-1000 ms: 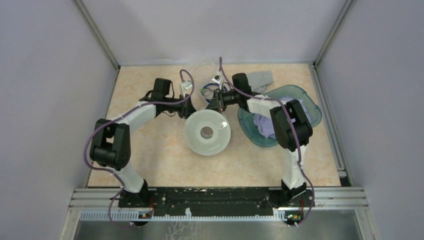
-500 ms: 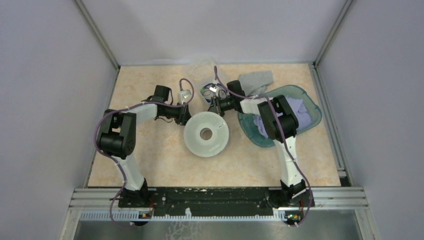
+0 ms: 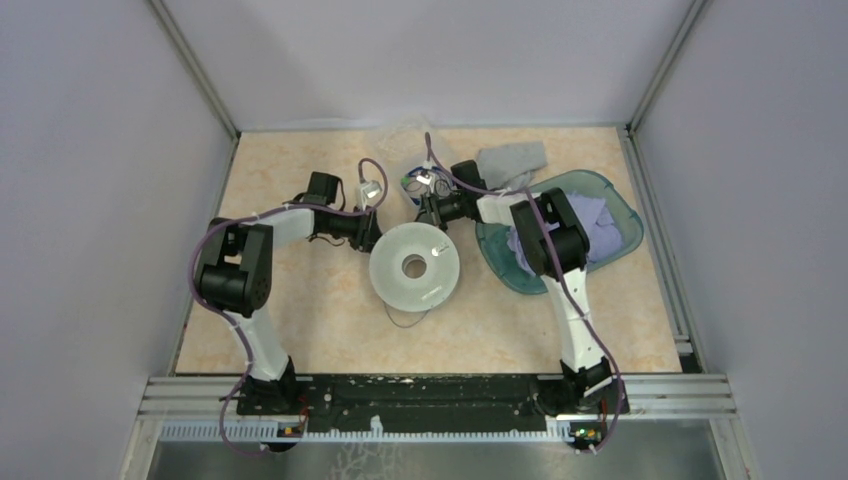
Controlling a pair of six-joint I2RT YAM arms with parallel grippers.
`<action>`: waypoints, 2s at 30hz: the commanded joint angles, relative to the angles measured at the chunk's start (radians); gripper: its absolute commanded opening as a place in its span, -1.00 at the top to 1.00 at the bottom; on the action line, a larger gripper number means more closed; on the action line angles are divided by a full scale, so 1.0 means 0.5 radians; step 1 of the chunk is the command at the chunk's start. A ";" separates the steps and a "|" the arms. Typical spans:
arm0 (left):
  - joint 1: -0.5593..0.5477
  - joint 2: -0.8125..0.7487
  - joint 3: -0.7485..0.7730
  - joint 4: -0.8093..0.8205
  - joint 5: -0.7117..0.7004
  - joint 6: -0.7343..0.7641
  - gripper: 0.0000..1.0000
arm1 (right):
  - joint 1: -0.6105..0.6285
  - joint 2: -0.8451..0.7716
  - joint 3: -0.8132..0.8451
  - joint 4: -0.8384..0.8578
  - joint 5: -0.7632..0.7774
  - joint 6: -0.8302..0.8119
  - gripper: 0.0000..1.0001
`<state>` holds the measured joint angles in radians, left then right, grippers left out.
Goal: Wrap the cables
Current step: Place the cable reel at the center of the board.
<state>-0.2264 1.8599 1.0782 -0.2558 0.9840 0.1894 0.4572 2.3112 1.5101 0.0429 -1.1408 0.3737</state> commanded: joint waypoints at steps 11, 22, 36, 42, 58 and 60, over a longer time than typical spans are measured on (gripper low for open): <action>0.037 -0.162 -0.012 -0.054 0.104 -0.028 0.19 | -0.015 0.116 0.209 -0.073 0.745 -0.475 0.56; 0.078 -0.303 -0.053 -0.047 -0.073 0.008 0.12 | -0.052 0.123 0.292 -0.220 0.815 -0.582 0.29; 0.079 -0.508 -0.117 -0.009 -0.152 0.046 0.10 | -0.052 0.011 0.250 -0.290 0.906 -0.606 0.11; 0.075 -0.545 -0.133 0.008 -0.146 0.074 0.09 | -0.052 -0.024 0.188 -0.268 0.889 -0.579 0.01; 0.075 -0.778 -0.230 0.018 -0.230 0.298 0.07 | -0.090 -0.081 0.249 -0.411 0.902 -0.655 -0.33; 0.076 -0.791 -0.224 -0.050 -0.232 0.386 0.07 | -0.099 -0.106 0.248 -0.415 0.894 -0.651 -0.33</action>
<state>-0.1856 1.4933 0.9760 -0.2543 0.8757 0.2928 0.4347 2.2845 1.6249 -0.1017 -0.7761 0.0875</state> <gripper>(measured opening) 0.463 0.662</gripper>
